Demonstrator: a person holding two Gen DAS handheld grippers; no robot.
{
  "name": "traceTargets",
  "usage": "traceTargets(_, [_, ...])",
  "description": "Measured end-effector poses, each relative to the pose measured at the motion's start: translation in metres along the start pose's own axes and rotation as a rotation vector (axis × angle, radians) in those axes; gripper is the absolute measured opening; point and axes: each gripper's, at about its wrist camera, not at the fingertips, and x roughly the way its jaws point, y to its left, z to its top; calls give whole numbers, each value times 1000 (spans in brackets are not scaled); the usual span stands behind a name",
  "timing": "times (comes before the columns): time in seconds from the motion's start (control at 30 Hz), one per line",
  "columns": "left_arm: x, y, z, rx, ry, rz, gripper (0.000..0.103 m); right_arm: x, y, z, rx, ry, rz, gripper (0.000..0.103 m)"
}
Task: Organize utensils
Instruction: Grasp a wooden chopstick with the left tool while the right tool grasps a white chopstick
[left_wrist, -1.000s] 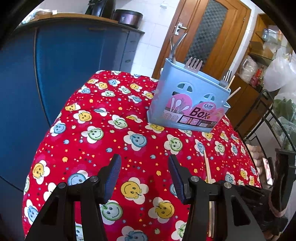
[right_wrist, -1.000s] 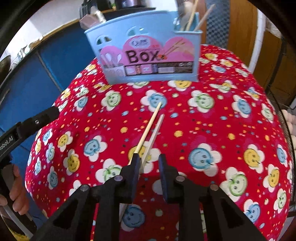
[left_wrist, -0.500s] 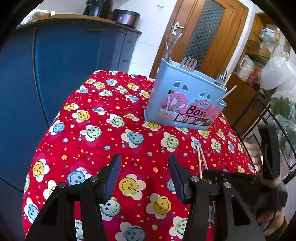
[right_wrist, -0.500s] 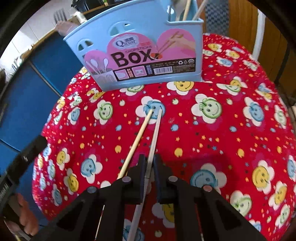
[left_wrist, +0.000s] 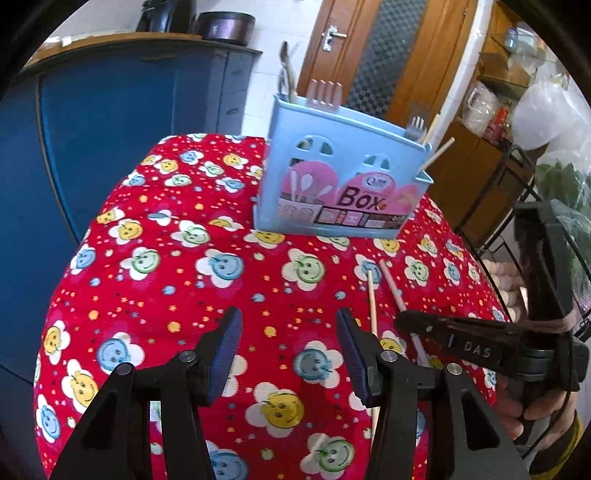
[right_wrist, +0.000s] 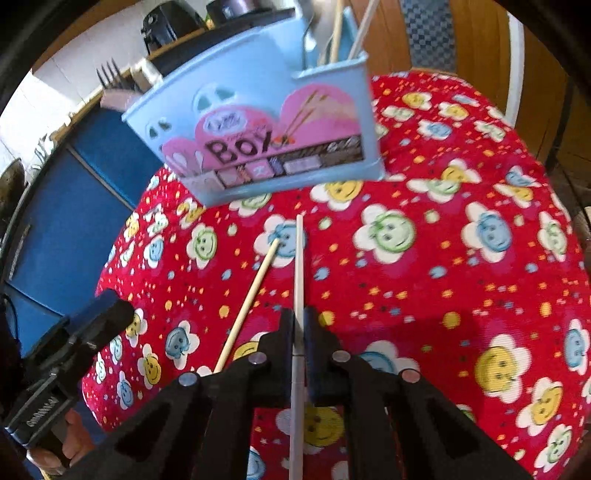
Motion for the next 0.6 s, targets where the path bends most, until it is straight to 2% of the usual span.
traceTargets(0.17, [11,-16,2,28,39,-16,54,-24,-16,2,27,-61,22,7])
traceTargets(0.33, [29,-41,1,103,87,-1,54,-42,-32,-2,54,-101,52,7])
traceTargets(0.6, [46,-72,-3,195,151,-4,54,-48,-46,-6,78,-129,67,7])
